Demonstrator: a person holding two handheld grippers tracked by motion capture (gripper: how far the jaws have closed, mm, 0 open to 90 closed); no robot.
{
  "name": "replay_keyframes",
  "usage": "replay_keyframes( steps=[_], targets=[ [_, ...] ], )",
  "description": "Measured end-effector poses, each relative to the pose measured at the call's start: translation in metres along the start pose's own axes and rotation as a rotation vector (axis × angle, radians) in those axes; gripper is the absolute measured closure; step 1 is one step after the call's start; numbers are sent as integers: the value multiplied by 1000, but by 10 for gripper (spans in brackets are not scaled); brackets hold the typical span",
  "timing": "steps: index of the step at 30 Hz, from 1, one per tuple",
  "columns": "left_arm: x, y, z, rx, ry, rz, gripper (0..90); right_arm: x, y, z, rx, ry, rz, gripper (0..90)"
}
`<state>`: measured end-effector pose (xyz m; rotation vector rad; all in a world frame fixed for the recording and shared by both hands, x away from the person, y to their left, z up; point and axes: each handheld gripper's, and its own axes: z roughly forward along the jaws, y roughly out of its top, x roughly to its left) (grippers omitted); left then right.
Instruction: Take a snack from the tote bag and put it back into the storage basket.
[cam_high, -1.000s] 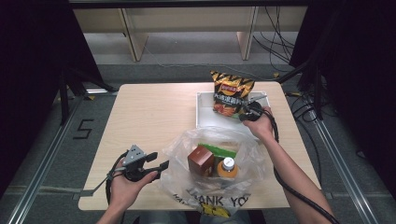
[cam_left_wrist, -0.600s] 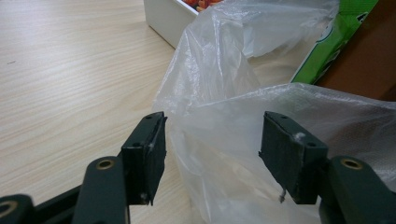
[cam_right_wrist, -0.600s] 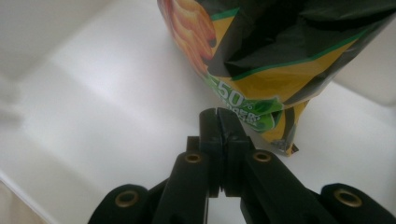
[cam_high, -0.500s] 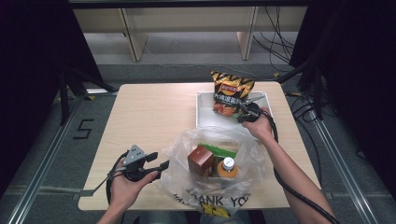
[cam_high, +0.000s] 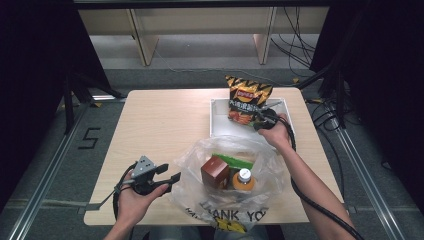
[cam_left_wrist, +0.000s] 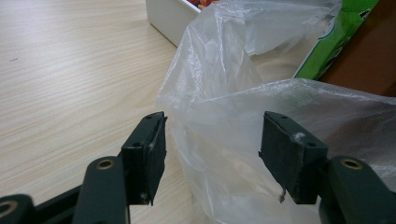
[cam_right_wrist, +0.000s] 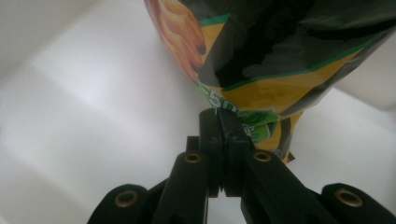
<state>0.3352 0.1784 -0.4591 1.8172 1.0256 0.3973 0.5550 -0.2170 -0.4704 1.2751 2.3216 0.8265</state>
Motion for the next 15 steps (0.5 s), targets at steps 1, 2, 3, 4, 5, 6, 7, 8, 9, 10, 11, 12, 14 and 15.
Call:
replay_keyframes(
  steps=[1,2,3,4,5,6,7,8,9,10,11,12,14,15],
  targets=[
    [0,0,0,-1,0,-1,401,-1,0,1,-9,-3,-13,897],
    [0,0,0,-3,-4,-1,401,-3,1,-1,8,-2,-27,897],
    [0,0,0,-3,-3,-1,401,-3,1,0,11,-7,-30,897],
    [0,0,0,-1,-2,-1,401,-4,1,-1,14,-9,-35,897],
    [0,0,0,0,-1,0,401,-3,1,-1,22,-15,-20,895],
    [0,0,0,0,-1,0,401,-2,0,0,15,-20,-10,894],
    [0,0,0,0,0,0,401,-5,1,0,15,-15,-28,894],
    [0,-1,0,0,-3,-1,401,-5,1,0,12,-19,-21,894],
    [0,-1,1,0,-6,2,401,-4,1,-1,24,-19,4,893],
    [0,-1,1,1,-4,4,401,-6,1,0,15,-28,-9,892],
    [-1,-1,1,4,1,-8,401,-7,2,0,11,-25,-3,890],
    [-1,-1,1,4,1,-7,401,-6,2,-1,24,-25,12,889],
    [-1,-1,1,2,-1,-5,401,-8,2,0,1,-33,11,888],
    [-1,-1,1,2,-1,-5,402,-6,2,-1,17,-35,40,887]
  ],
)
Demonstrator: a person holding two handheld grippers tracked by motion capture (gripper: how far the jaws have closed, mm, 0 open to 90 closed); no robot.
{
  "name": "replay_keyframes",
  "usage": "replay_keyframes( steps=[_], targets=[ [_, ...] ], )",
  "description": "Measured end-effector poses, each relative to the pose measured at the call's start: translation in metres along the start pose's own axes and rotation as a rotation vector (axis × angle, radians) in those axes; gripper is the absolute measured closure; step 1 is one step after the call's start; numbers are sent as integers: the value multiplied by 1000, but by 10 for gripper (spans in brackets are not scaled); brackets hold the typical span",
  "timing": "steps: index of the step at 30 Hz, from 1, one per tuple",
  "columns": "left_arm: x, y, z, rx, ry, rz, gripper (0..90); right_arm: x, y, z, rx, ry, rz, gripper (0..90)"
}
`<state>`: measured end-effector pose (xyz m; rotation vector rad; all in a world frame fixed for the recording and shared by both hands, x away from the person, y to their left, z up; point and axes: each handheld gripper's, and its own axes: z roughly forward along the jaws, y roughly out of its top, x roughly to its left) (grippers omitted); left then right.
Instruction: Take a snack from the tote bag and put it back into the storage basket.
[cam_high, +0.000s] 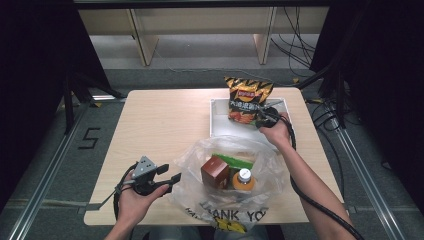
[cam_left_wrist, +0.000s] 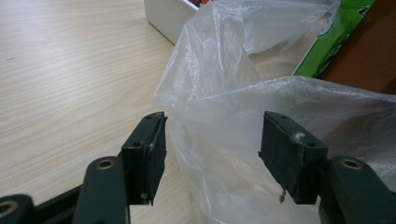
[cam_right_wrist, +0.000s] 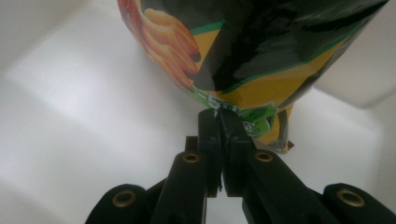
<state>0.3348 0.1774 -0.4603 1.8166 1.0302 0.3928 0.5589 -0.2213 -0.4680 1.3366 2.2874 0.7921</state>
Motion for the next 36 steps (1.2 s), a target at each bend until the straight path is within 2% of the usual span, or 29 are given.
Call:
replay_keyframes(
  steps=[1,2,3,4,5,6,8,11,12,14,15,18,19,20,21,25,27,29,30,31,32,34,36],
  targets=[
    [0,0,0,0,0,0,401,-5,0,2,-18,-3,-49,887],
    [0,0,0,0,1,-1,402,-5,1,1,-20,-3,-34,886],
    [0,0,0,0,1,0,402,-6,1,2,-26,-12,-47,886],
    [0,0,0,-2,1,2,402,-3,1,-1,-4,-6,-8,885],
    [1,0,0,-4,-5,10,402,-6,1,0,-15,-8,-30,883],
    [1,0,0,-5,-3,6,402,-7,1,1,-15,-11,-29,881],
    [1,0,0,-1,4,-4,402,-6,1,0,-8,-13,-4,880],
    [1,0,0,-2,2,-3,403,-8,1,1,-21,-34,3,880],
    [1,0,0,-3,3,-4,403,-9,1,0,-15,-21,1,880],
    [1,0,0,-6,-2,-5,404,-11,1,0,-23,-36,-4,879],
    [1,0,0,-7,-1,-6,404,-10,2,-1,-16,-42,17,878],
    [1,0,-1,-8,4,-5,404,-11,2,-2,-13,-29,4,874],
    [1,1,-1,-8,5,-3,404,-12,1,-1,-27,-41,-11,869],
    [1,1,-1,-11,5,-4,404,-11,1,-3,-21,-37,7,864],
    [1,1,-1,-12,1,-3,404,-11,0,-3,-25,-47,-8,857],
    [1,1,0,-9,1,5,404,-9,-1,-7,-34,-37,8,821],
    [0,1,0,-10,-1,7,404,-8,-2,-10,-32,-15,3,814],
    [0,1,0,-10,-1,-1,404,-7,-3,-12,-42,-16,-9,809],
    [0,1,0,-10,-1,-1,404,-5,-3,-14,-40,-8,12,807],
    [0,1,0,-10,-1,-2,404,-5,-3,-14,-46,-4,-2,805],
    [0,1,0,-11,-1,-2,404,-4,-3,-16,-49,-5,9,802],
    [-1,1,0,-9,2,-1,404,-5,-3,-18,-70,-10,-23,789],
    [-1,1,-1,-12,4,-3,404,-3,-2,-23,-63,4,-5,770]
  ],
)
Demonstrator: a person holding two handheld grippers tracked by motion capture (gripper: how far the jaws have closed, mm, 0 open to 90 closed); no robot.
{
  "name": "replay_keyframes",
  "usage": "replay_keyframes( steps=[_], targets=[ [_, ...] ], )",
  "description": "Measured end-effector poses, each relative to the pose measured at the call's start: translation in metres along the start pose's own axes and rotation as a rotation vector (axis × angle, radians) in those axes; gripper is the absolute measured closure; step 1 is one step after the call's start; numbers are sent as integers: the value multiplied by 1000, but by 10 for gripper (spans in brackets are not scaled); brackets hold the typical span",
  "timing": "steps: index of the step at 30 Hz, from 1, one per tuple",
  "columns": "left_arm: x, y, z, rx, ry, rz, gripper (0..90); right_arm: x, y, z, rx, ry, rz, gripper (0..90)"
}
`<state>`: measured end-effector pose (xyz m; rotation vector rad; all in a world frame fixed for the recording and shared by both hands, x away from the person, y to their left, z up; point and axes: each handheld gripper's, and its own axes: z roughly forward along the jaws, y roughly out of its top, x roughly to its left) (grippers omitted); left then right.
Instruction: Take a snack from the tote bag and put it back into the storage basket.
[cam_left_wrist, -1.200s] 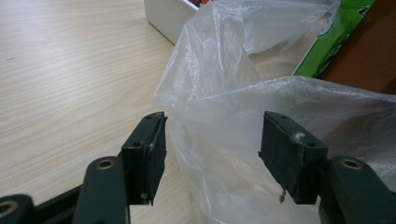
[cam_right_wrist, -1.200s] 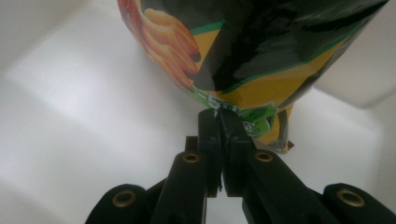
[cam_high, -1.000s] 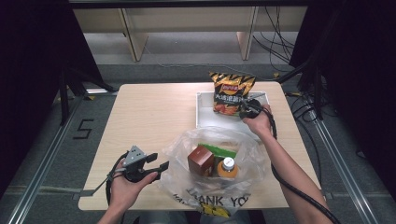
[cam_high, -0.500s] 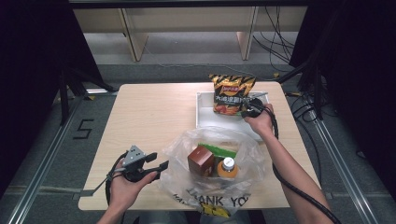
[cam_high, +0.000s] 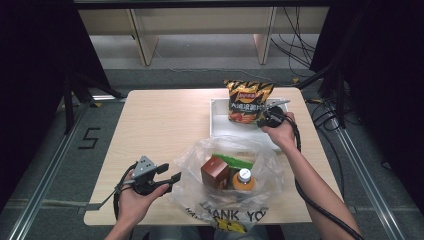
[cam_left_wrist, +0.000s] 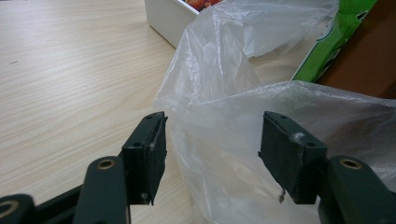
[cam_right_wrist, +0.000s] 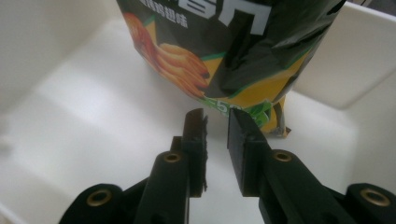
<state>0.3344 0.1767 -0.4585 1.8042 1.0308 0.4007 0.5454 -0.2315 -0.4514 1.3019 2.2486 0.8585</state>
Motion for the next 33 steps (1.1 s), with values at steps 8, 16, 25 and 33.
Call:
replay_keyframes(
  steps=[8,16,25,33],
  targets=[
    [0,1,0,-6,-4,7,405,8,2,-28,-51,47,-2,682],
    [1,1,-1,-8,6,23,405,14,0,-58,-109,108,-16,636],
    [0,1,-2,-13,12,7,405,26,-8,-84,-164,161,-86,609],
    [0,1,-1,-12,4,24,408,41,-18,-101,-191,199,-121,591]
  ],
)
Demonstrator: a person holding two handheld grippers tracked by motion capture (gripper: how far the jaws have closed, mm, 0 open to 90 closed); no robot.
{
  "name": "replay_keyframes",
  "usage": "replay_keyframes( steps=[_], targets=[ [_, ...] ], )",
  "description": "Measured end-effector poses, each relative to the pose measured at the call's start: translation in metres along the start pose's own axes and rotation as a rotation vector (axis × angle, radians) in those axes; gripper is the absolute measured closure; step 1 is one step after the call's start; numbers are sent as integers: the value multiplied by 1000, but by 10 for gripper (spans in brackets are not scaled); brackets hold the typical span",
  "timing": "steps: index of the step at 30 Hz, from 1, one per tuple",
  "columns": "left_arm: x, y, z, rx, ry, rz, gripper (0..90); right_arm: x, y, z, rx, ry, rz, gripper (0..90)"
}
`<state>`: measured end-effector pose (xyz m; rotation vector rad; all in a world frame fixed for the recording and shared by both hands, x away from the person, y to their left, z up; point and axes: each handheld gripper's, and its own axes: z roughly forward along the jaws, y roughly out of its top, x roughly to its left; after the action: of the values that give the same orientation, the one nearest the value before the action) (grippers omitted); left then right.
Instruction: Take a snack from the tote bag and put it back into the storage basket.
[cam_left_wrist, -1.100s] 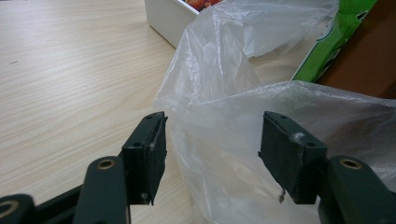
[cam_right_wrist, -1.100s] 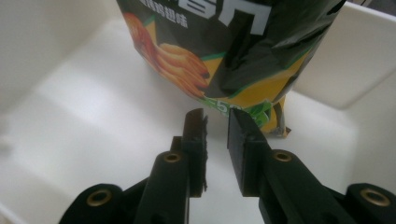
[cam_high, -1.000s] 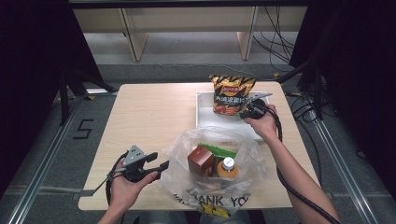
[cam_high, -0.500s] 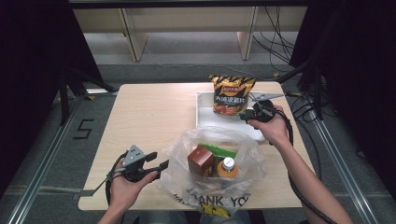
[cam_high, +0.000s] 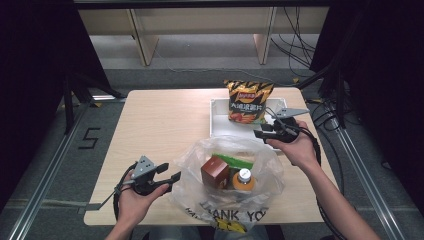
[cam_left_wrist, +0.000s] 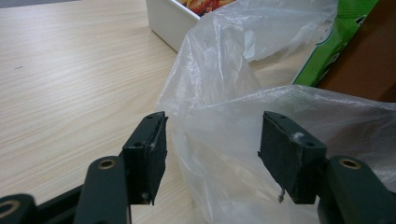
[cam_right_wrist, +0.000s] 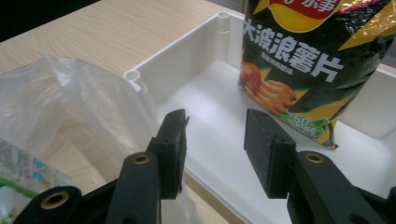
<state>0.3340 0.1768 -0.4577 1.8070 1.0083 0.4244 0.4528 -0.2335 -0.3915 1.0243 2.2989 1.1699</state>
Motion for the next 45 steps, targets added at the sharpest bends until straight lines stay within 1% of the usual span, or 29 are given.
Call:
replay_keyframes(
  steps=[1,2,3,4,5,6,7,8,10,12,13,14,15,17,18,19,20,23,24,25,27,29,30,32,33,35,39,40,45],
  targets=[
    [-1,0,0,-1,1,-12,408,3,-1,-2,-2,6,4,590],
    [-1,0,0,-1,1,-13,408,4,-1,-3,-3,11,-8,591],
    [-1,0,1,-3,-3,-14,409,9,-2,-4,-11,23,27,591],
    [-1,0,1,-2,-4,-15,409,11,-2,-5,-16,35,18,591],
    [-1,0,1,-3,-3,-17,409,11,-2,-6,-11,39,-8,591],
    [0,0,1,1,-6,-2,409,13,-2,-7,-6,38,-9,591],
    [-1,0,1,4,-7,-1,409,16,-2,-7,-15,41,-2,592],
    [-1,0,1,3,-8,-2,409,17,-2,-9,-2,52,-26,593],
    [-1,0,1,3,-3,-4,409,21,-1,-9,-16,53,-30,598],
    [-2,1,1,-4,-9,-9,410,27,0,-10,-13,72,-18,599],
    [-2,1,1,-3,-6,-10,410,26,0,-10,-15,72,-42,601],
    [-2,1,1,-3,-6,-14,410,28,1,-11,-8,91,-26,604],
    [-3,1,1,-3,-6,-15,410,29,1,-11,-11,92,-42,608],
    [-2,1,2,-2,-11,-11,409,32,1,-11,-14,99,-36,613],
    [-2,1,1,-3,-11,-2,410,32,1,-12,-7,108,-47,615],
    [-2,1,1,-1,-10,-2,410,34,1,-12,-4,110,-34,616],
    [-3,1,1,-2,-7,-10,410,34,1,-12,-17,108,-45,616],
    [-3,1,1,-5,-8,-4,410,36,2,-12,-15,113,-47,617],
    [-4,1,0,-3,0,-14,410,37,2,-11,-22,125,-45,617],
    [-4,1,0,-4,-4,-12,410,37,2,-13,-10,121,-50,617],
    [-4,1,0,-3,-3,-12,410,39,2,-13,-12,129,-35,618],
    [-4,1,0,-3,-1,-13,409,40,3,-15,-1,136,-45,618],
    [-3,1,0,-3,-3,-5,410,39,3,-14,-13,139,-70,618],
    [-4,2,0,-5,-2,9,409,41,4,-15,-17,139,-63,617],
    [-5,2,0,-6,-5,8,409,41,4,-16,-10,145,-73,617],
    [-5,3,-1,-8,-1,2,409,43,5,-16,-29,141,-79,617],
    [-5,3,1,-8,0,-2,410,48,6,-18,-22,169,-61,614],
    [-5,3,1,-8,1,-15,410,47,7,-18,-21,169,-77,613],
    [-6,3,2,-9,-5,2,409,51,8,-17,-30,184,-110,607]
  ],
)
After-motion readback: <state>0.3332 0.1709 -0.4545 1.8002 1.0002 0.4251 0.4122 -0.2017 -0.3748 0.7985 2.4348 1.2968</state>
